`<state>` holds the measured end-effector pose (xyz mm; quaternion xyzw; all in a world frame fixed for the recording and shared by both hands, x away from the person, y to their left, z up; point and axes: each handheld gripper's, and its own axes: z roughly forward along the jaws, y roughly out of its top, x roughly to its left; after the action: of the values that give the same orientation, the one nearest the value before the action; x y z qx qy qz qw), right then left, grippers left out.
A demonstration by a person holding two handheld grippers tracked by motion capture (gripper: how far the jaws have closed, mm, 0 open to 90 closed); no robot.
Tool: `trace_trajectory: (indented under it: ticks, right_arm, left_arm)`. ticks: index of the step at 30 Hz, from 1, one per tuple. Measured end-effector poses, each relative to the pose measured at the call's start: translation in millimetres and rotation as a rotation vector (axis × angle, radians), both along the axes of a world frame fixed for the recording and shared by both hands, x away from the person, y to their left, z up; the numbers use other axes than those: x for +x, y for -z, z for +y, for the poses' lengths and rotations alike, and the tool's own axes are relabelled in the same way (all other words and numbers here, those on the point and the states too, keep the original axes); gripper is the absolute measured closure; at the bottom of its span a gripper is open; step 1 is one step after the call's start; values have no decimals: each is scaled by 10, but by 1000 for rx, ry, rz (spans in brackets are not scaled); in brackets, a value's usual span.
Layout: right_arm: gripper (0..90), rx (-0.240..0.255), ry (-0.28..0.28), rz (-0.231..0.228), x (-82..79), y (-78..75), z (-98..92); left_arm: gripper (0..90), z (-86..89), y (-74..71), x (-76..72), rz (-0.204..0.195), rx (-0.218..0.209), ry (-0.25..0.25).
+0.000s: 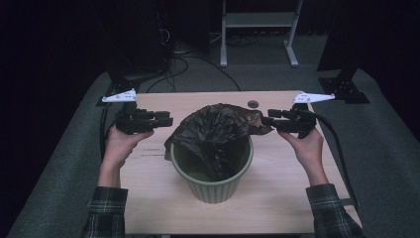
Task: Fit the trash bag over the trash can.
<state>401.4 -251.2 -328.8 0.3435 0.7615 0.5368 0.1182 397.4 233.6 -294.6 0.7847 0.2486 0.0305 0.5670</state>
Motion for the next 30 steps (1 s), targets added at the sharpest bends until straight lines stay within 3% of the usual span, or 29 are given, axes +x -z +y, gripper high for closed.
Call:
trace_trajectory:
  ticks: [8, 11, 15, 19, 24, 30]
  right_arm:
    - [327, -47, 23, 13, -44, -9, -227]
    - [315, -34, 28, 1, -74, -41, -303]
    - [315, 23, 1, -19, -118, -116, -341]
    - [313, 25, -41, -29, -142, -166, -233]
    - [312, 19, -96, -38, -144, -204, -37]
    - [319, 13, -162, -29, -114, -198, 234]
  left_arm:
    - [549, -200, -70, 8, 26, 109, 109]
    - [539, -251, -96, 17, 32, 163, 138]
    - [530, -318, -133, 66, 53, 202, 161]
    - [525, -403, -196, 146, 90, 260, 207]
    - [533, -468, -238, 220, 104, 298, 199]
    - [749, -528, -190, 246, 107, 332, 205]
